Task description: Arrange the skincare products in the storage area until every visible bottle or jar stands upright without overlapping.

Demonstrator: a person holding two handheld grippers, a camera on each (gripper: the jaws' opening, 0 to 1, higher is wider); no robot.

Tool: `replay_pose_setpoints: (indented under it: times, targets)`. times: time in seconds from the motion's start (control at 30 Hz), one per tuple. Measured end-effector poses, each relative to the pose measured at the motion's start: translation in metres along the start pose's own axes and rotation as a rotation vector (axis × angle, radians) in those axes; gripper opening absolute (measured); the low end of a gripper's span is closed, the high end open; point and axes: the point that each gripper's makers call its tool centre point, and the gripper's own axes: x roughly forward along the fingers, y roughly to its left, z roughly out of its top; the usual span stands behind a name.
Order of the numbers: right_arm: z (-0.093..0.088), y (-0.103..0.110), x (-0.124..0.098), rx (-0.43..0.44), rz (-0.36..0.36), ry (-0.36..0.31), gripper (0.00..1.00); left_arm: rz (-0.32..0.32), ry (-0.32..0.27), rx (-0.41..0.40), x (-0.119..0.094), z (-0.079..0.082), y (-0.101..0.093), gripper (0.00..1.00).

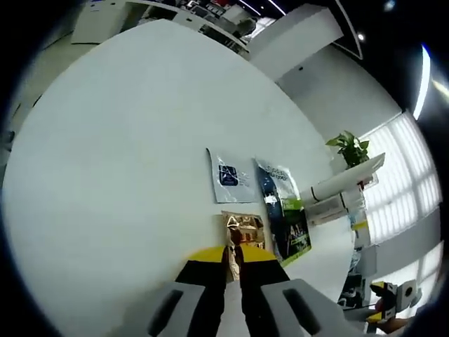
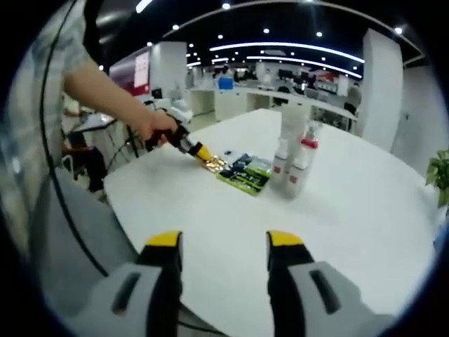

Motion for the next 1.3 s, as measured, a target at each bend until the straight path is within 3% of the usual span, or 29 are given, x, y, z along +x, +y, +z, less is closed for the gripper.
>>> replay_pose_setpoints:
  times: [0.33,0.43,0.57,0.63,0.7,0.8,0.87,1.3]
  targets:
    - [0.0,0.0,0.0,-0.003,-0.001,0.001,0.46,0.035,-0.007,0.053,0.0,0.005,-0.003,0.12]
    - [-0.001,0.0,0.0,-0.002,0.0,0.006,0.46,0.091,-0.023,0.138,-0.003,0.011,0.001,0.17]
    - [-0.001,0.001,0.001,-0.004,0.004,0.007,0.46,0.032,-0.088,0.253,-0.001,0.027,-0.022,0.17]
    - [-0.002,0.001,0.001,-0.009,0.005,0.01,0.45,0.017,-0.068,0.334,0.003,0.027,-0.03,0.17]
    - [-0.003,0.001,0.001,-0.008,0.006,0.014,0.45,0.016,-0.005,0.438,0.009,0.019,-0.033,0.17]
    - [-0.003,0.001,0.001,-0.008,0.007,0.016,0.45,0.004,0.071,0.488,0.019,0.006,-0.035,0.16]
    - [-0.003,0.002,0.002,-0.006,0.009,0.018,0.45,0.023,0.079,0.526,0.024,0.004,-0.033,0.16]
    - [-0.003,0.001,0.002,-0.009,0.004,0.022,0.45,0.065,0.061,0.482,0.025,0.007,-0.023,0.14]
